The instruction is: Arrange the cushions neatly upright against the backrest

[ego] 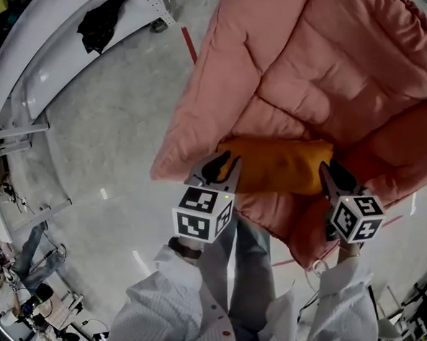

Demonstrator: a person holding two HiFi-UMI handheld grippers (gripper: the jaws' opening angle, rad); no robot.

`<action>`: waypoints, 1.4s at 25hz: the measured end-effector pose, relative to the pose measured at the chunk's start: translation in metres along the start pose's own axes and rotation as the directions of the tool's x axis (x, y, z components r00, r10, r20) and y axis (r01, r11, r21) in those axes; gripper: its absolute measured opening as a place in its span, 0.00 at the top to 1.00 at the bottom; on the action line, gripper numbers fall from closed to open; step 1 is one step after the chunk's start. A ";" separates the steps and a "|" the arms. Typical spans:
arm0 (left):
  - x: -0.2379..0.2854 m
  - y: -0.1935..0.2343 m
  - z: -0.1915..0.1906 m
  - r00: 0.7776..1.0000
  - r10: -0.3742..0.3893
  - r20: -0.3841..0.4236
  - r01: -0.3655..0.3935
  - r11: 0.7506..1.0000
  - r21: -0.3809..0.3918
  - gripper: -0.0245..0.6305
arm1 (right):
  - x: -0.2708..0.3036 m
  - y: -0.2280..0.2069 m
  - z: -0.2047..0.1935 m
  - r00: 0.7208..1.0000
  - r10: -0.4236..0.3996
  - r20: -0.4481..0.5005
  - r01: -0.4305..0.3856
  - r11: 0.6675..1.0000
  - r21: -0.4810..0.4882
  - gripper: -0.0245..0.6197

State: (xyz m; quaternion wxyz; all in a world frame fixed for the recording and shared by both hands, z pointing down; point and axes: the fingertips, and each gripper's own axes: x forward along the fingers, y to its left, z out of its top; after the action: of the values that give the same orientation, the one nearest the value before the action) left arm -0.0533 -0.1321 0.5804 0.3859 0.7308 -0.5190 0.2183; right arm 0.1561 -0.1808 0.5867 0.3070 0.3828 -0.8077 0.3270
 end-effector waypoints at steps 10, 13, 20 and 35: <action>0.038 0.030 -0.053 0.991 0.077 -0.114 -0.084 0.995 -0.059 0.69 | 0.040 -0.039 -0.031 0.997 -0.032 -0.068 0.038 0.995 0.091 0.71; 0.043 0.035 -0.066 0.986 0.084 -0.146 -0.098 0.991 -0.091 0.65 | 0.048 -0.050 -0.042 0.993 -0.039 -0.110 0.052 0.992 0.112 0.67; 0.058 0.042 -0.091 0.971 0.110 -0.212 -0.139 0.982 -0.125 0.57 | 0.062 -0.071 -0.060 0.983 -0.052 -0.174 0.075 0.989 0.129 0.64; 0.078 0.048 -0.109 0.959 0.072 -0.274 -0.135 0.966 -0.219 0.53 | 0.084 -0.077 -0.084 0.957 -0.049 -0.287 0.102 0.980 0.171 0.62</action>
State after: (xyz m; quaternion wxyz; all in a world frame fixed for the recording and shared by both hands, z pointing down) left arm -0.0602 -0.0996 0.7186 0.5233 0.6161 -0.5228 0.2706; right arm 0.1962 -0.1892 0.7219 0.3943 0.3897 -0.7070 0.4392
